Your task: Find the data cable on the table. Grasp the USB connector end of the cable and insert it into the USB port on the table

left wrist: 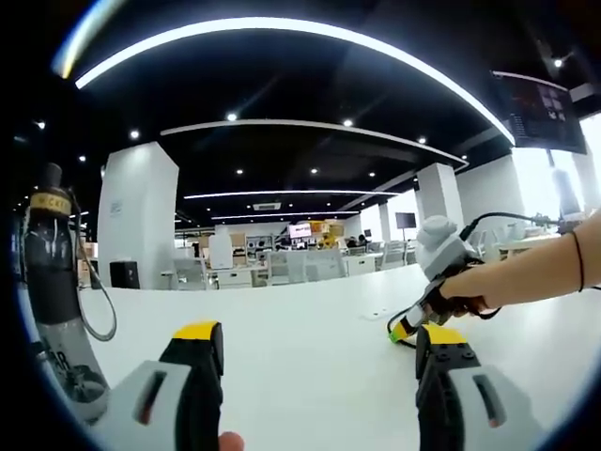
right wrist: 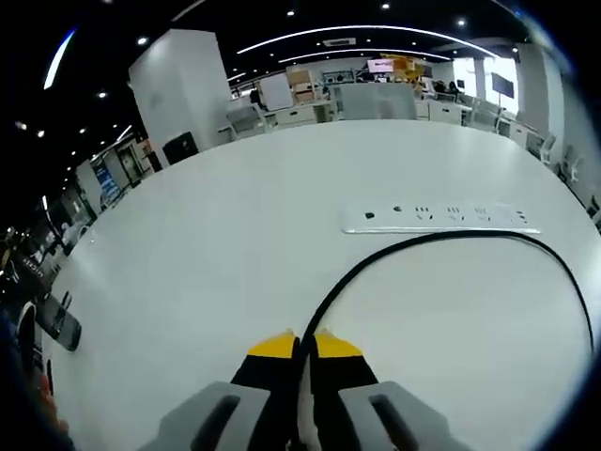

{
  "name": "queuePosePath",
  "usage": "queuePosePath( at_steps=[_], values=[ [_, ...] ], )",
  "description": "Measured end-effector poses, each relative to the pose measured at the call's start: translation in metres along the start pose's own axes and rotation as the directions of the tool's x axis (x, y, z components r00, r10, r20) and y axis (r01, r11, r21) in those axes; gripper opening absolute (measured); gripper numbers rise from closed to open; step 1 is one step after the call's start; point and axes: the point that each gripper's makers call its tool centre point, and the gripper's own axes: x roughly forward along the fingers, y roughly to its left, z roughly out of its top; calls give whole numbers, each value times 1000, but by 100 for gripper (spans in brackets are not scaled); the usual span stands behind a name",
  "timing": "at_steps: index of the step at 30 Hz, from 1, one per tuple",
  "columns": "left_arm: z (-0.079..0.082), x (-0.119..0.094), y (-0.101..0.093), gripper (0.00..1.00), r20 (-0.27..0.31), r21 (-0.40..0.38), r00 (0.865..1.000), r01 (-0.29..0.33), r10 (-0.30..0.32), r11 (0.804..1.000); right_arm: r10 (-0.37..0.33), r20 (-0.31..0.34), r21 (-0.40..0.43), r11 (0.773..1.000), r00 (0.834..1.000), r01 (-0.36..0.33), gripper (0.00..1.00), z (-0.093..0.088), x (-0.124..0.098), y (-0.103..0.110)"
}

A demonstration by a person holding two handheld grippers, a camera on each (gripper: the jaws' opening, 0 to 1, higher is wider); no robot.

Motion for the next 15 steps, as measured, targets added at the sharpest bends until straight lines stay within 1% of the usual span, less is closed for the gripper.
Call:
queuePosePath(
  at_steps=[4,8,10,12,15],
  values=[
    [-2,0,0,84,-6,4,1000,0,0,1000,25,14,21,999,1000,-25,6,3,-1,5],
    [-5,1,-2,84,-12,13,1000,2,-2,1000,65,49,35,997,997,-66,6,12,-6,13],
    [-6,2,-2,84,-15,18,1000,4,-3,1000,76,60,34,996,995,-79,6,13,-8,18],
    [-7,2,-3,84,-16,20,1000,7,-6,1000,87,75,35,995,993,-90,6,18,-11,20],
    [-6,2,-4,84,-10,23,1000,8,-8,1000,112,102,47,992,988,-117,6,23,-14,26]
  ],
)
